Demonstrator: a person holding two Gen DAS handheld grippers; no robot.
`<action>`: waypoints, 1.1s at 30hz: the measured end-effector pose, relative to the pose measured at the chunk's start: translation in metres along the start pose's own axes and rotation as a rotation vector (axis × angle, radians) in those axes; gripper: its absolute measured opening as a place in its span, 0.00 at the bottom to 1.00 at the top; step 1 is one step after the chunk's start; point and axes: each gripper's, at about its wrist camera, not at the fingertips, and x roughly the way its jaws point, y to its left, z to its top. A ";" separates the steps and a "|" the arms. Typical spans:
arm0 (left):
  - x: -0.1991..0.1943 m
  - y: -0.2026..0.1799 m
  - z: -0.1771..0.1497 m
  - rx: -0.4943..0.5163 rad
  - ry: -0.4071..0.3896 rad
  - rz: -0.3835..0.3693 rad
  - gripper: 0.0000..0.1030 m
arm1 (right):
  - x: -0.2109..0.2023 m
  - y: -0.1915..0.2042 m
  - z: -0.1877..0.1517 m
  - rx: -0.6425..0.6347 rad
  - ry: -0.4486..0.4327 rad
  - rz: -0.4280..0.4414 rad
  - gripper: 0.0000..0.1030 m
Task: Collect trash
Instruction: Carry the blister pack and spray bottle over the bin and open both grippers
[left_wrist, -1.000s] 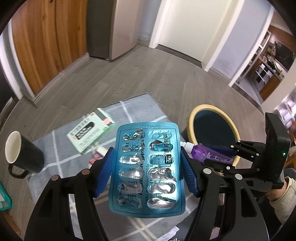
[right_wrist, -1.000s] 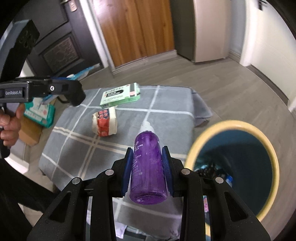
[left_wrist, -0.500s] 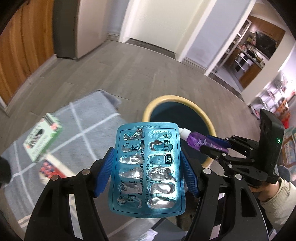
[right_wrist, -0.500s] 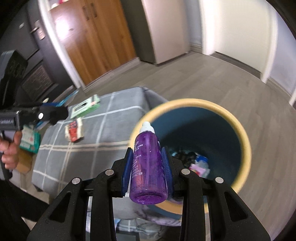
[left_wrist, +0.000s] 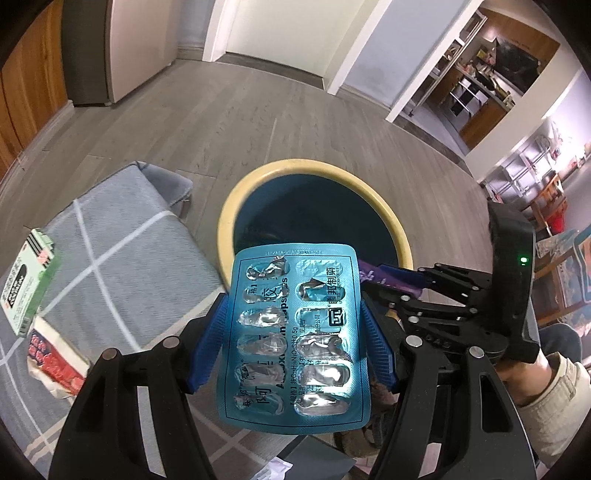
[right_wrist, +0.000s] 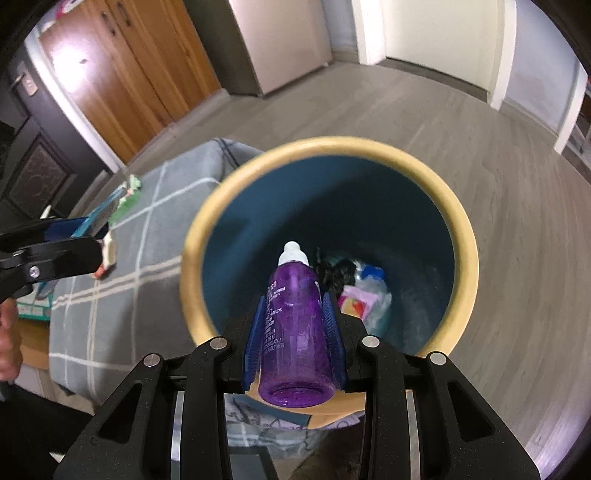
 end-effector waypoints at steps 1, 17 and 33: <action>0.003 -0.001 0.001 -0.001 0.004 -0.003 0.65 | 0.001 -0.002 0.001 0.014 0.000 -0.005 0.33; 0.052 -0.029 0.016 0.018 0.062 -0.055 0.66 | -0.037 -0.053 0.009 0.228 -0.158 -0.087 0.57; 0.036 -0.017 0.017 0.008 0.026 -0.011 0.83 | -0.037 -0.051 0.014 0.234 -0.165 -0.057 0.64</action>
